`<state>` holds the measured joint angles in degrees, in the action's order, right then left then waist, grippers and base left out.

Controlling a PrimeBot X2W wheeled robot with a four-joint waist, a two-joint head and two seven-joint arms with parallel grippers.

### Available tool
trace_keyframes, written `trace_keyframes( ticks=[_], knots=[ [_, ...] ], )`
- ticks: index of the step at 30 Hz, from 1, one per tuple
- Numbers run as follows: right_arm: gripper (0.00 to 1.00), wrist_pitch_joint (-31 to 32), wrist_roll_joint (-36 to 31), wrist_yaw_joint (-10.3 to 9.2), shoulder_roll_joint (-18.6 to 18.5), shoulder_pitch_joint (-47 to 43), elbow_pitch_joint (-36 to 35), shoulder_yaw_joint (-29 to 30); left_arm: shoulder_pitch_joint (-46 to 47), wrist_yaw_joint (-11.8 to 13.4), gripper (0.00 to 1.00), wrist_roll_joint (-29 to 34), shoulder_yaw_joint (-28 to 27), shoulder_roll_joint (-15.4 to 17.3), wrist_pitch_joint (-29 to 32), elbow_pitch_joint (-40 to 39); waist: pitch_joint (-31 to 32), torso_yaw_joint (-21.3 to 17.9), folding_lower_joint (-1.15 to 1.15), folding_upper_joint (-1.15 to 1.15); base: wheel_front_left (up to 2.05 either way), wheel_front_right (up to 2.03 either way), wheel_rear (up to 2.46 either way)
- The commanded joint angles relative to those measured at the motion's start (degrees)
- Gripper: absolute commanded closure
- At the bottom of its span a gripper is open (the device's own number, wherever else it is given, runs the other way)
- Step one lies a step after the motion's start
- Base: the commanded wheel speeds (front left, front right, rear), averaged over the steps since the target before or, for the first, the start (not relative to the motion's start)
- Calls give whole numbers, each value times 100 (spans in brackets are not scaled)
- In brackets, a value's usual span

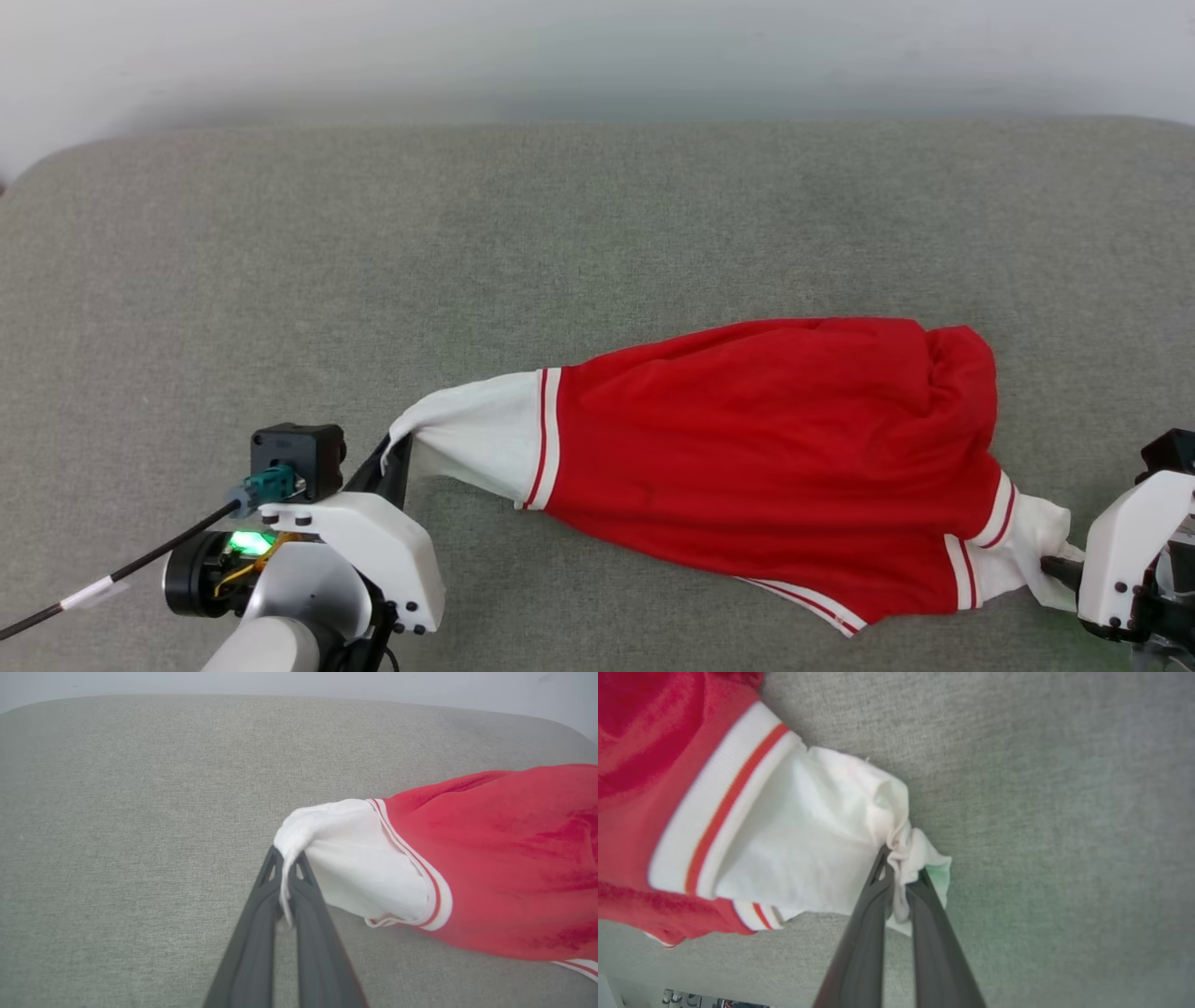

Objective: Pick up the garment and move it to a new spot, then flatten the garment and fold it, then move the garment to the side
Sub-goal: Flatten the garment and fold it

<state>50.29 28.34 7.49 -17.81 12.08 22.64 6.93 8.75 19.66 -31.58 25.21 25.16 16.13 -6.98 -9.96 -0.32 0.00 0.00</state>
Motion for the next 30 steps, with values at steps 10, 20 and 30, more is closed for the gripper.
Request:
trace_keyframes(
  ticks=[10,20,30],
  knots=[
    [100,-61,-65,-1,-224,67,-1338,-204,197,-37,100,-26,-313,157,-377,-108,555,-312,0,0,0,0,0],
    [100,-394,-381,-1,-590,1364,-1592,-590,2112,-716,100,-133,-424,90,-353,829,486,-430,0,0,0,0,0],
    [100,-1449,-715,-1,-763,3650,-608,-1188,4538,-1268,100,43,-450,-252,-818,2663,-202,-457,0,0,0,0,0]
  ],
)
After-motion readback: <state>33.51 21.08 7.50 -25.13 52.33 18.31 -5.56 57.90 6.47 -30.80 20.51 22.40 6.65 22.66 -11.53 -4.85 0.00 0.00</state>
